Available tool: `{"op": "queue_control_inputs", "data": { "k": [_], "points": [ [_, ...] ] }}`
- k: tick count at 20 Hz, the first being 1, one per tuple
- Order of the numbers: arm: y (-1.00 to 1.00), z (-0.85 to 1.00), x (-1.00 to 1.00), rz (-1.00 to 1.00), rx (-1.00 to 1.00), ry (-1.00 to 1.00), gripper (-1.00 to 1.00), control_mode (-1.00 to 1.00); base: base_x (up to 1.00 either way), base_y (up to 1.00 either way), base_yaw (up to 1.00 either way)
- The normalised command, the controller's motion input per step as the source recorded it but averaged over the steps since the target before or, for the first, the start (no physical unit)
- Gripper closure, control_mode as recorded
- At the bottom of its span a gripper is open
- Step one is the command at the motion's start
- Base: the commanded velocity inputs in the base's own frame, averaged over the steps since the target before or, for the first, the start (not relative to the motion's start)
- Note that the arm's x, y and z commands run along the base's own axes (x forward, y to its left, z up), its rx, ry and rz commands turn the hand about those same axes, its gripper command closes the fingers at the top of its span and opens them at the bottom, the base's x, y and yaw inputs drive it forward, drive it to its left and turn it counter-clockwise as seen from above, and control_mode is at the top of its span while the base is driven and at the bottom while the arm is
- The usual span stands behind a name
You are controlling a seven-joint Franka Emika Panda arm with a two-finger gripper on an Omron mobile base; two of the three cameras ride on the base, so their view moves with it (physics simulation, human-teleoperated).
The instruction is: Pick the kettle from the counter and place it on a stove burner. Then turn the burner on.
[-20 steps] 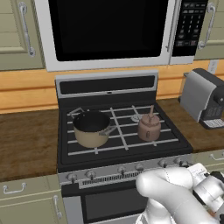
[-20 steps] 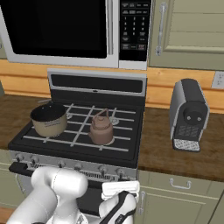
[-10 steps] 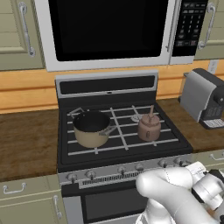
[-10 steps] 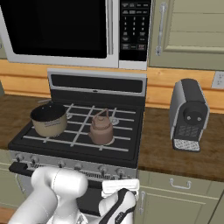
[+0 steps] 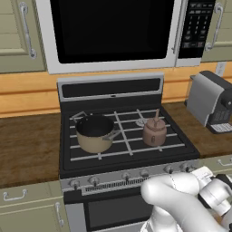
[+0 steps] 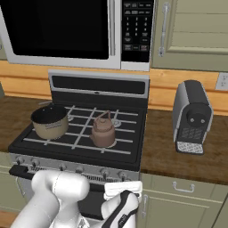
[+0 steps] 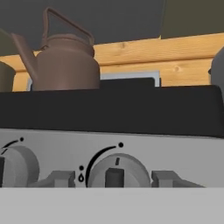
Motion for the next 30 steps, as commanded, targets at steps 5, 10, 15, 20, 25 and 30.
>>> {"op": "queue_control_inputs", "data": {
  "k": [5, 10, 15, 20, 25, 30],
  "points": [
    [0.00, 0.00, 0.00, 0.00, 0.00, 0.00, 1.00, -1.00, 0.00, 0.00, 0.00],
    [0.00, 0.00, 0.01, 0.01, 0.00, -0.03, 1.00, -1.00, 0.00, 0.00, 0.00],
    [0.00, 0.00, 0.00, 0.17, -0.17, -0.29, 1.00, -1.00, 0.00, 0.00, 0.00],
    [0.00, 0.00, 0.00, 0.24, -0.27, -0.31, 1.00, -1.00, 0.00, 0.00, 0.00],
    [0.00, 0.00, 0.00, 0.22, -0.26, -0.27, 1.00, -1.00, 0.00, 0.00, 0.00],
    [0.00, 0.00, 0.00, 0.17, -0.27, -0.24, 1.00, -1.00, 0.00, 0.00, 0.00]
  ]
}}
